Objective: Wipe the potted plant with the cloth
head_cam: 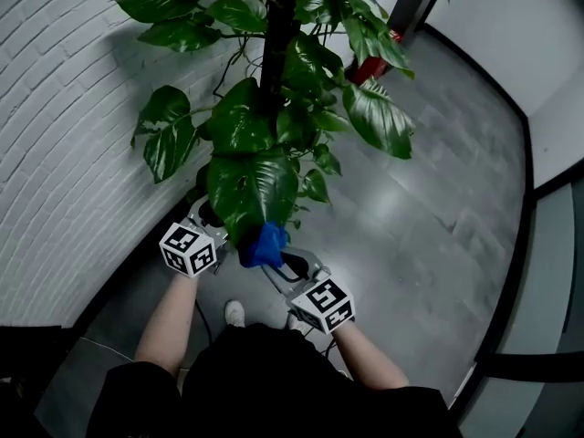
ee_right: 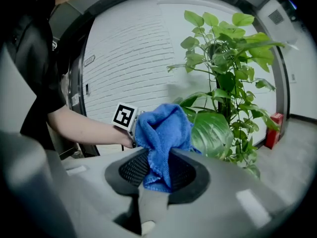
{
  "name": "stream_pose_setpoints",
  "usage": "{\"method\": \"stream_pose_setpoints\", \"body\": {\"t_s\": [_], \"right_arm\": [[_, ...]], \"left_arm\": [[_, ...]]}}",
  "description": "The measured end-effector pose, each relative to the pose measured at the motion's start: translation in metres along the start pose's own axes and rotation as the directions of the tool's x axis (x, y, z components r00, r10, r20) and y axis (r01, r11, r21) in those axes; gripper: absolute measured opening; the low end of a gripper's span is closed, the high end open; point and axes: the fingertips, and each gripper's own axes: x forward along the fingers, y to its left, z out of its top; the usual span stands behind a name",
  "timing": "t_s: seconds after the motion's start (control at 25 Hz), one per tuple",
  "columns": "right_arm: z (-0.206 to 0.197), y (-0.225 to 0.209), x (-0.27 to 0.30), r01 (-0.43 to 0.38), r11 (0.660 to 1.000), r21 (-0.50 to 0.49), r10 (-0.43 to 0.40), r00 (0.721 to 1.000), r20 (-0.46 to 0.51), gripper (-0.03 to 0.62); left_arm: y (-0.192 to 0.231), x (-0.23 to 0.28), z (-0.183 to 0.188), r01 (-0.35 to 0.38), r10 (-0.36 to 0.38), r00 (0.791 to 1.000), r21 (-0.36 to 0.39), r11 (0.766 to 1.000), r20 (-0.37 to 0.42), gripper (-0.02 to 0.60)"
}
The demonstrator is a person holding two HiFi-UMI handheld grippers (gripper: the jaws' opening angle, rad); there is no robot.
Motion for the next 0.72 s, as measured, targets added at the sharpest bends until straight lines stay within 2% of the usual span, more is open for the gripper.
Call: {"method": "stream_pose_setpoints", "body": {"t_s": [0.2,0.32,0.48,0.6,0.72], "right_arm": [[-0.014,-0.011,-0.021,-0.056,0.998,-0.015,0.055,0.998,-0.043,0.104],[-0.007,-0.019,-0.044,-0.127,0.992,0.000,0.127,0.992,-0.012,0.104],[0.035,-0.031,-0.073,-0.220,0.975,-0.024,0.221,0.972,0.076,0.104],[0.078,-0.043,-0.083,-0.251,0.965,-0.077,0.259,0.956,0.136,0.104],[0.111,-0.073,-0.072,-0.195,0.979,-0.051,0.202,0.956,0.214,0.104]], "left_arm": [[-0.002,0.001,0.007,-0.054,0.055,0.998,-0.011,0.998,0.036,0.299],[-0.005,0.005,0.005,-0.085,0.085,0.996,-0.010,0.996,0.039,0.299],[-0.010,0.008,-0.018,-0.126,0.127,0.992,-0.045,0.991,0.018,0.296],[-0.009,0.015,-0.024,-0.150,0.151,0.988,-0.060,0.987,0.018,0.297],[-0.009,0.020,-0.022,-0.159,0.161,0.986,-0.062,0.985,0.031,0.298]]}}
